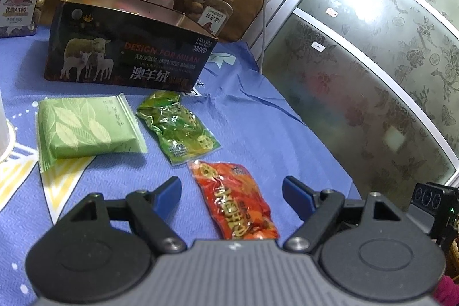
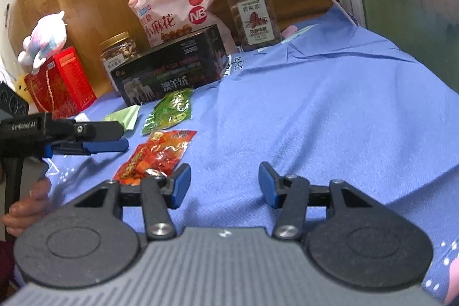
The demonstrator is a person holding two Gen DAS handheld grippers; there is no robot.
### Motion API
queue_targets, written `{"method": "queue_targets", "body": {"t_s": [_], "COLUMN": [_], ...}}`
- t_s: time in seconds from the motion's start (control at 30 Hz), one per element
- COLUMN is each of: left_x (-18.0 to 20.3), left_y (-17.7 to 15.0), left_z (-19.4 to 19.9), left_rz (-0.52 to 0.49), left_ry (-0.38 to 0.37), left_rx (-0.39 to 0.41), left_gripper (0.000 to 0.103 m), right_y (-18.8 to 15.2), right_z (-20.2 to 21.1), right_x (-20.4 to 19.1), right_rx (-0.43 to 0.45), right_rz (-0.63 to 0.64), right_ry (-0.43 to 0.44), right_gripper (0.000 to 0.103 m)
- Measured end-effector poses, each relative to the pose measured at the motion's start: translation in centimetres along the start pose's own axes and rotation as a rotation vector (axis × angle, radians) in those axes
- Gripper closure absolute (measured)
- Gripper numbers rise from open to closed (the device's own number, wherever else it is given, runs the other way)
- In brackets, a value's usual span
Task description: Organize snacks
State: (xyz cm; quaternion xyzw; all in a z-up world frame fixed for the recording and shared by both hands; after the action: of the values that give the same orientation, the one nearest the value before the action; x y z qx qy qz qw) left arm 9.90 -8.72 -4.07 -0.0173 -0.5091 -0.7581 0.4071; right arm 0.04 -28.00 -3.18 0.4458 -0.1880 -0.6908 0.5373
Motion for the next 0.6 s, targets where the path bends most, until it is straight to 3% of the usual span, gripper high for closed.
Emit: {"method": "queue_targets", "body": {"t_s": [0.23,0.33,0.6], "left_x": [-0.1,-0.1,-0.4], "left_y": [0.0,0.0,-0.1], "left_z": [-0.1,0.0,0.6], "left_rz": [0.007,0.009,0.019], "left_ry": [0.001,0.005,0.012], "left_rx": [0.003,0.005,0.03], "left_gripper": [0.023,0.017,0.013], "right_y": [0.2,0.1,-1.1], "right_z": [0.0,0.1,-0.2], "right_x": [0.8,0.8,-1.1], "right_rx": [0.004,0.013,0.034], "right_rz": [-0.058,-0.063,0.127], "right_ry": [0.083,0.117,0.115], "right_gripper": [0.038,0.031,0.01]}}
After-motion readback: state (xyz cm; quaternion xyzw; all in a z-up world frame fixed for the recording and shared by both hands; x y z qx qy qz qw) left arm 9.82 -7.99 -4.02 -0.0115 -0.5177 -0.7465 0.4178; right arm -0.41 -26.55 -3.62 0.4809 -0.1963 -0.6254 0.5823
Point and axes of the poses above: each gripper's, at about its wrist camera, not at the fingertips, and z roughly against the way its jaws point, x to its right, y to its top, the point moved 6 cm from there along -z, roughly the way its jaws point, and after that the axes turned 7 degrees about -z, right-handed, at the moved point
